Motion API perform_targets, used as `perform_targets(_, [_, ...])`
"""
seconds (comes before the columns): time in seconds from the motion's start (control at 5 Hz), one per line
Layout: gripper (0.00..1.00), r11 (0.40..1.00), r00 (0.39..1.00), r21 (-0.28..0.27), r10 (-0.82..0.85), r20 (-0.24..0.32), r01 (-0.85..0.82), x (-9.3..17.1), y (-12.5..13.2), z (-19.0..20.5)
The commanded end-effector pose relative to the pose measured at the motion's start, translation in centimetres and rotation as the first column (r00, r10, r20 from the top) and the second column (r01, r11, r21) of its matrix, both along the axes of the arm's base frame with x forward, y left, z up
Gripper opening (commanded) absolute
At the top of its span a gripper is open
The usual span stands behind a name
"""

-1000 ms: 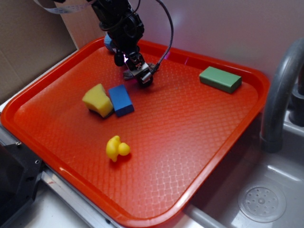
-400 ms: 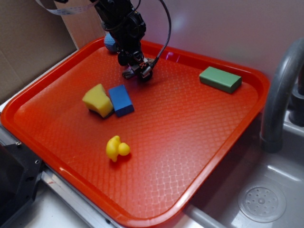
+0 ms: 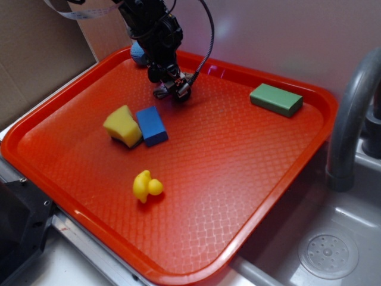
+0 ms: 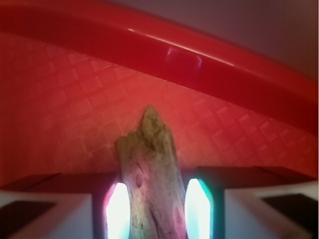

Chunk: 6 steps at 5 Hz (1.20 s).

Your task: Grab the wood chip.

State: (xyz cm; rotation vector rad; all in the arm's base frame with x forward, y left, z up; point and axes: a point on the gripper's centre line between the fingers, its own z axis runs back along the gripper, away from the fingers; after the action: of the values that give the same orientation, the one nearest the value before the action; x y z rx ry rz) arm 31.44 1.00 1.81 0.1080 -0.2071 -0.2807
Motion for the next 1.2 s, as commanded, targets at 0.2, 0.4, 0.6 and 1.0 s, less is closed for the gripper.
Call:
perform_targets(0.2, [0.00, 0.948, 0.935, -0.079, 0.287, -0.209, -0.308, -2.3, 1.5, 4.3])
perform_targets(0.4, [0.00, 0.930, 0.930, -0.156, 0.295, -0.217, -0.332, -4.2, 0.7, 7.5])
perform_targets(0.6, [0.00, 0.927, 0.949, -0.212, 0.283, -0.139, -0.308, -5.5, -0.3, 12.0])
perform_targets(1.0, [0.00, 0.952, 0.965, -0.168, 0.261, 0.023, -0.254, -6.9, -1.7, 16.7])
